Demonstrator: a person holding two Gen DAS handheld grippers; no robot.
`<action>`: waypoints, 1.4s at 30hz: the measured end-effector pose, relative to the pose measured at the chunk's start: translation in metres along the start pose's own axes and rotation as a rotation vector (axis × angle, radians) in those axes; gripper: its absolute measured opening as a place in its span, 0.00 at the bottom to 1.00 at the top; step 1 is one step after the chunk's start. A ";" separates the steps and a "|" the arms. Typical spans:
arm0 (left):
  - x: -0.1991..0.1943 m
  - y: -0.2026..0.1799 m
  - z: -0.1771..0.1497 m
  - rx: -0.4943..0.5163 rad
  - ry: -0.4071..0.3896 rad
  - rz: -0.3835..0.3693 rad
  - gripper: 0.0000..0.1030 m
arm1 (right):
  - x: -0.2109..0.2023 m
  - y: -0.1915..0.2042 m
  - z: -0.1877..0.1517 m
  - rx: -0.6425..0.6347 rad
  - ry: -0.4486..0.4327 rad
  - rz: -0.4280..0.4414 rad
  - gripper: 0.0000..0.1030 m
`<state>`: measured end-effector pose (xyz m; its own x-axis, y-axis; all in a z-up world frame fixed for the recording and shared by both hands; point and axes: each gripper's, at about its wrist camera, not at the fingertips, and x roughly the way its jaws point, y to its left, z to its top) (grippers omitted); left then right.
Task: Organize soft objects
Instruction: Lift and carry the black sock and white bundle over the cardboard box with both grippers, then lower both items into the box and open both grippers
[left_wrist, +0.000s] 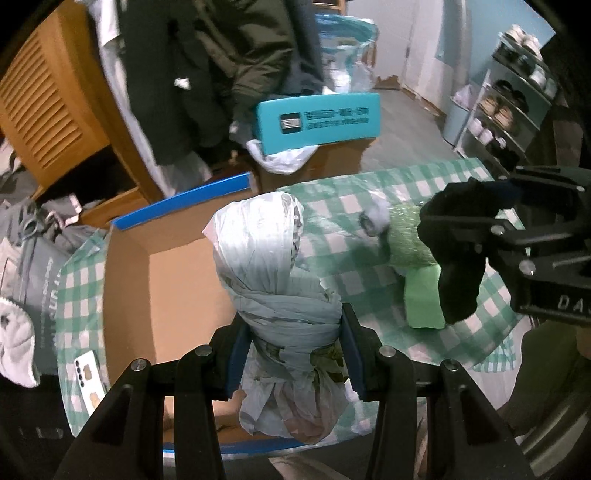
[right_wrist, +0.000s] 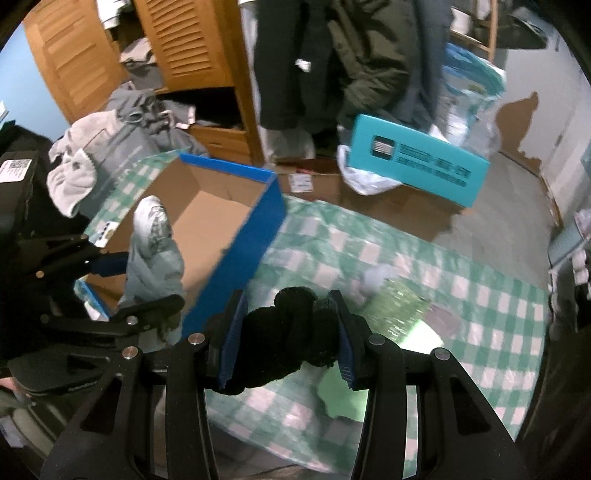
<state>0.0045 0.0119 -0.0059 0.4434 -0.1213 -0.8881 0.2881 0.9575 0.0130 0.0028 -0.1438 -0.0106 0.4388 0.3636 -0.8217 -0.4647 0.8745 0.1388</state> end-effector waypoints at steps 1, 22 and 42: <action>0.000 0.006 -0.001 -0.011 0.000 0.005 0.45 | 0.003 0.006 0.003 -0.007 0.002 0.007 0.43; 0.013 0.094 -0.038 -0.170 0.044 0.084 0.45 | 0.071 0.092 0.044 -0.104 0.084 0.076 0.43; 0.018 0.104 -0.042 -0.194 0.060 0.148 0.75 | 0.090 0.103 0.046 -0.111 0.097 0.060 0.70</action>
<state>0.0066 0.1206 -0.0394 0.4158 0.0345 -0.9088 0.0530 0.9967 0.0621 0.0302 -0.0066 -0.0445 0.3344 0.3765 -0.8640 -0.5724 0.8094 0.1312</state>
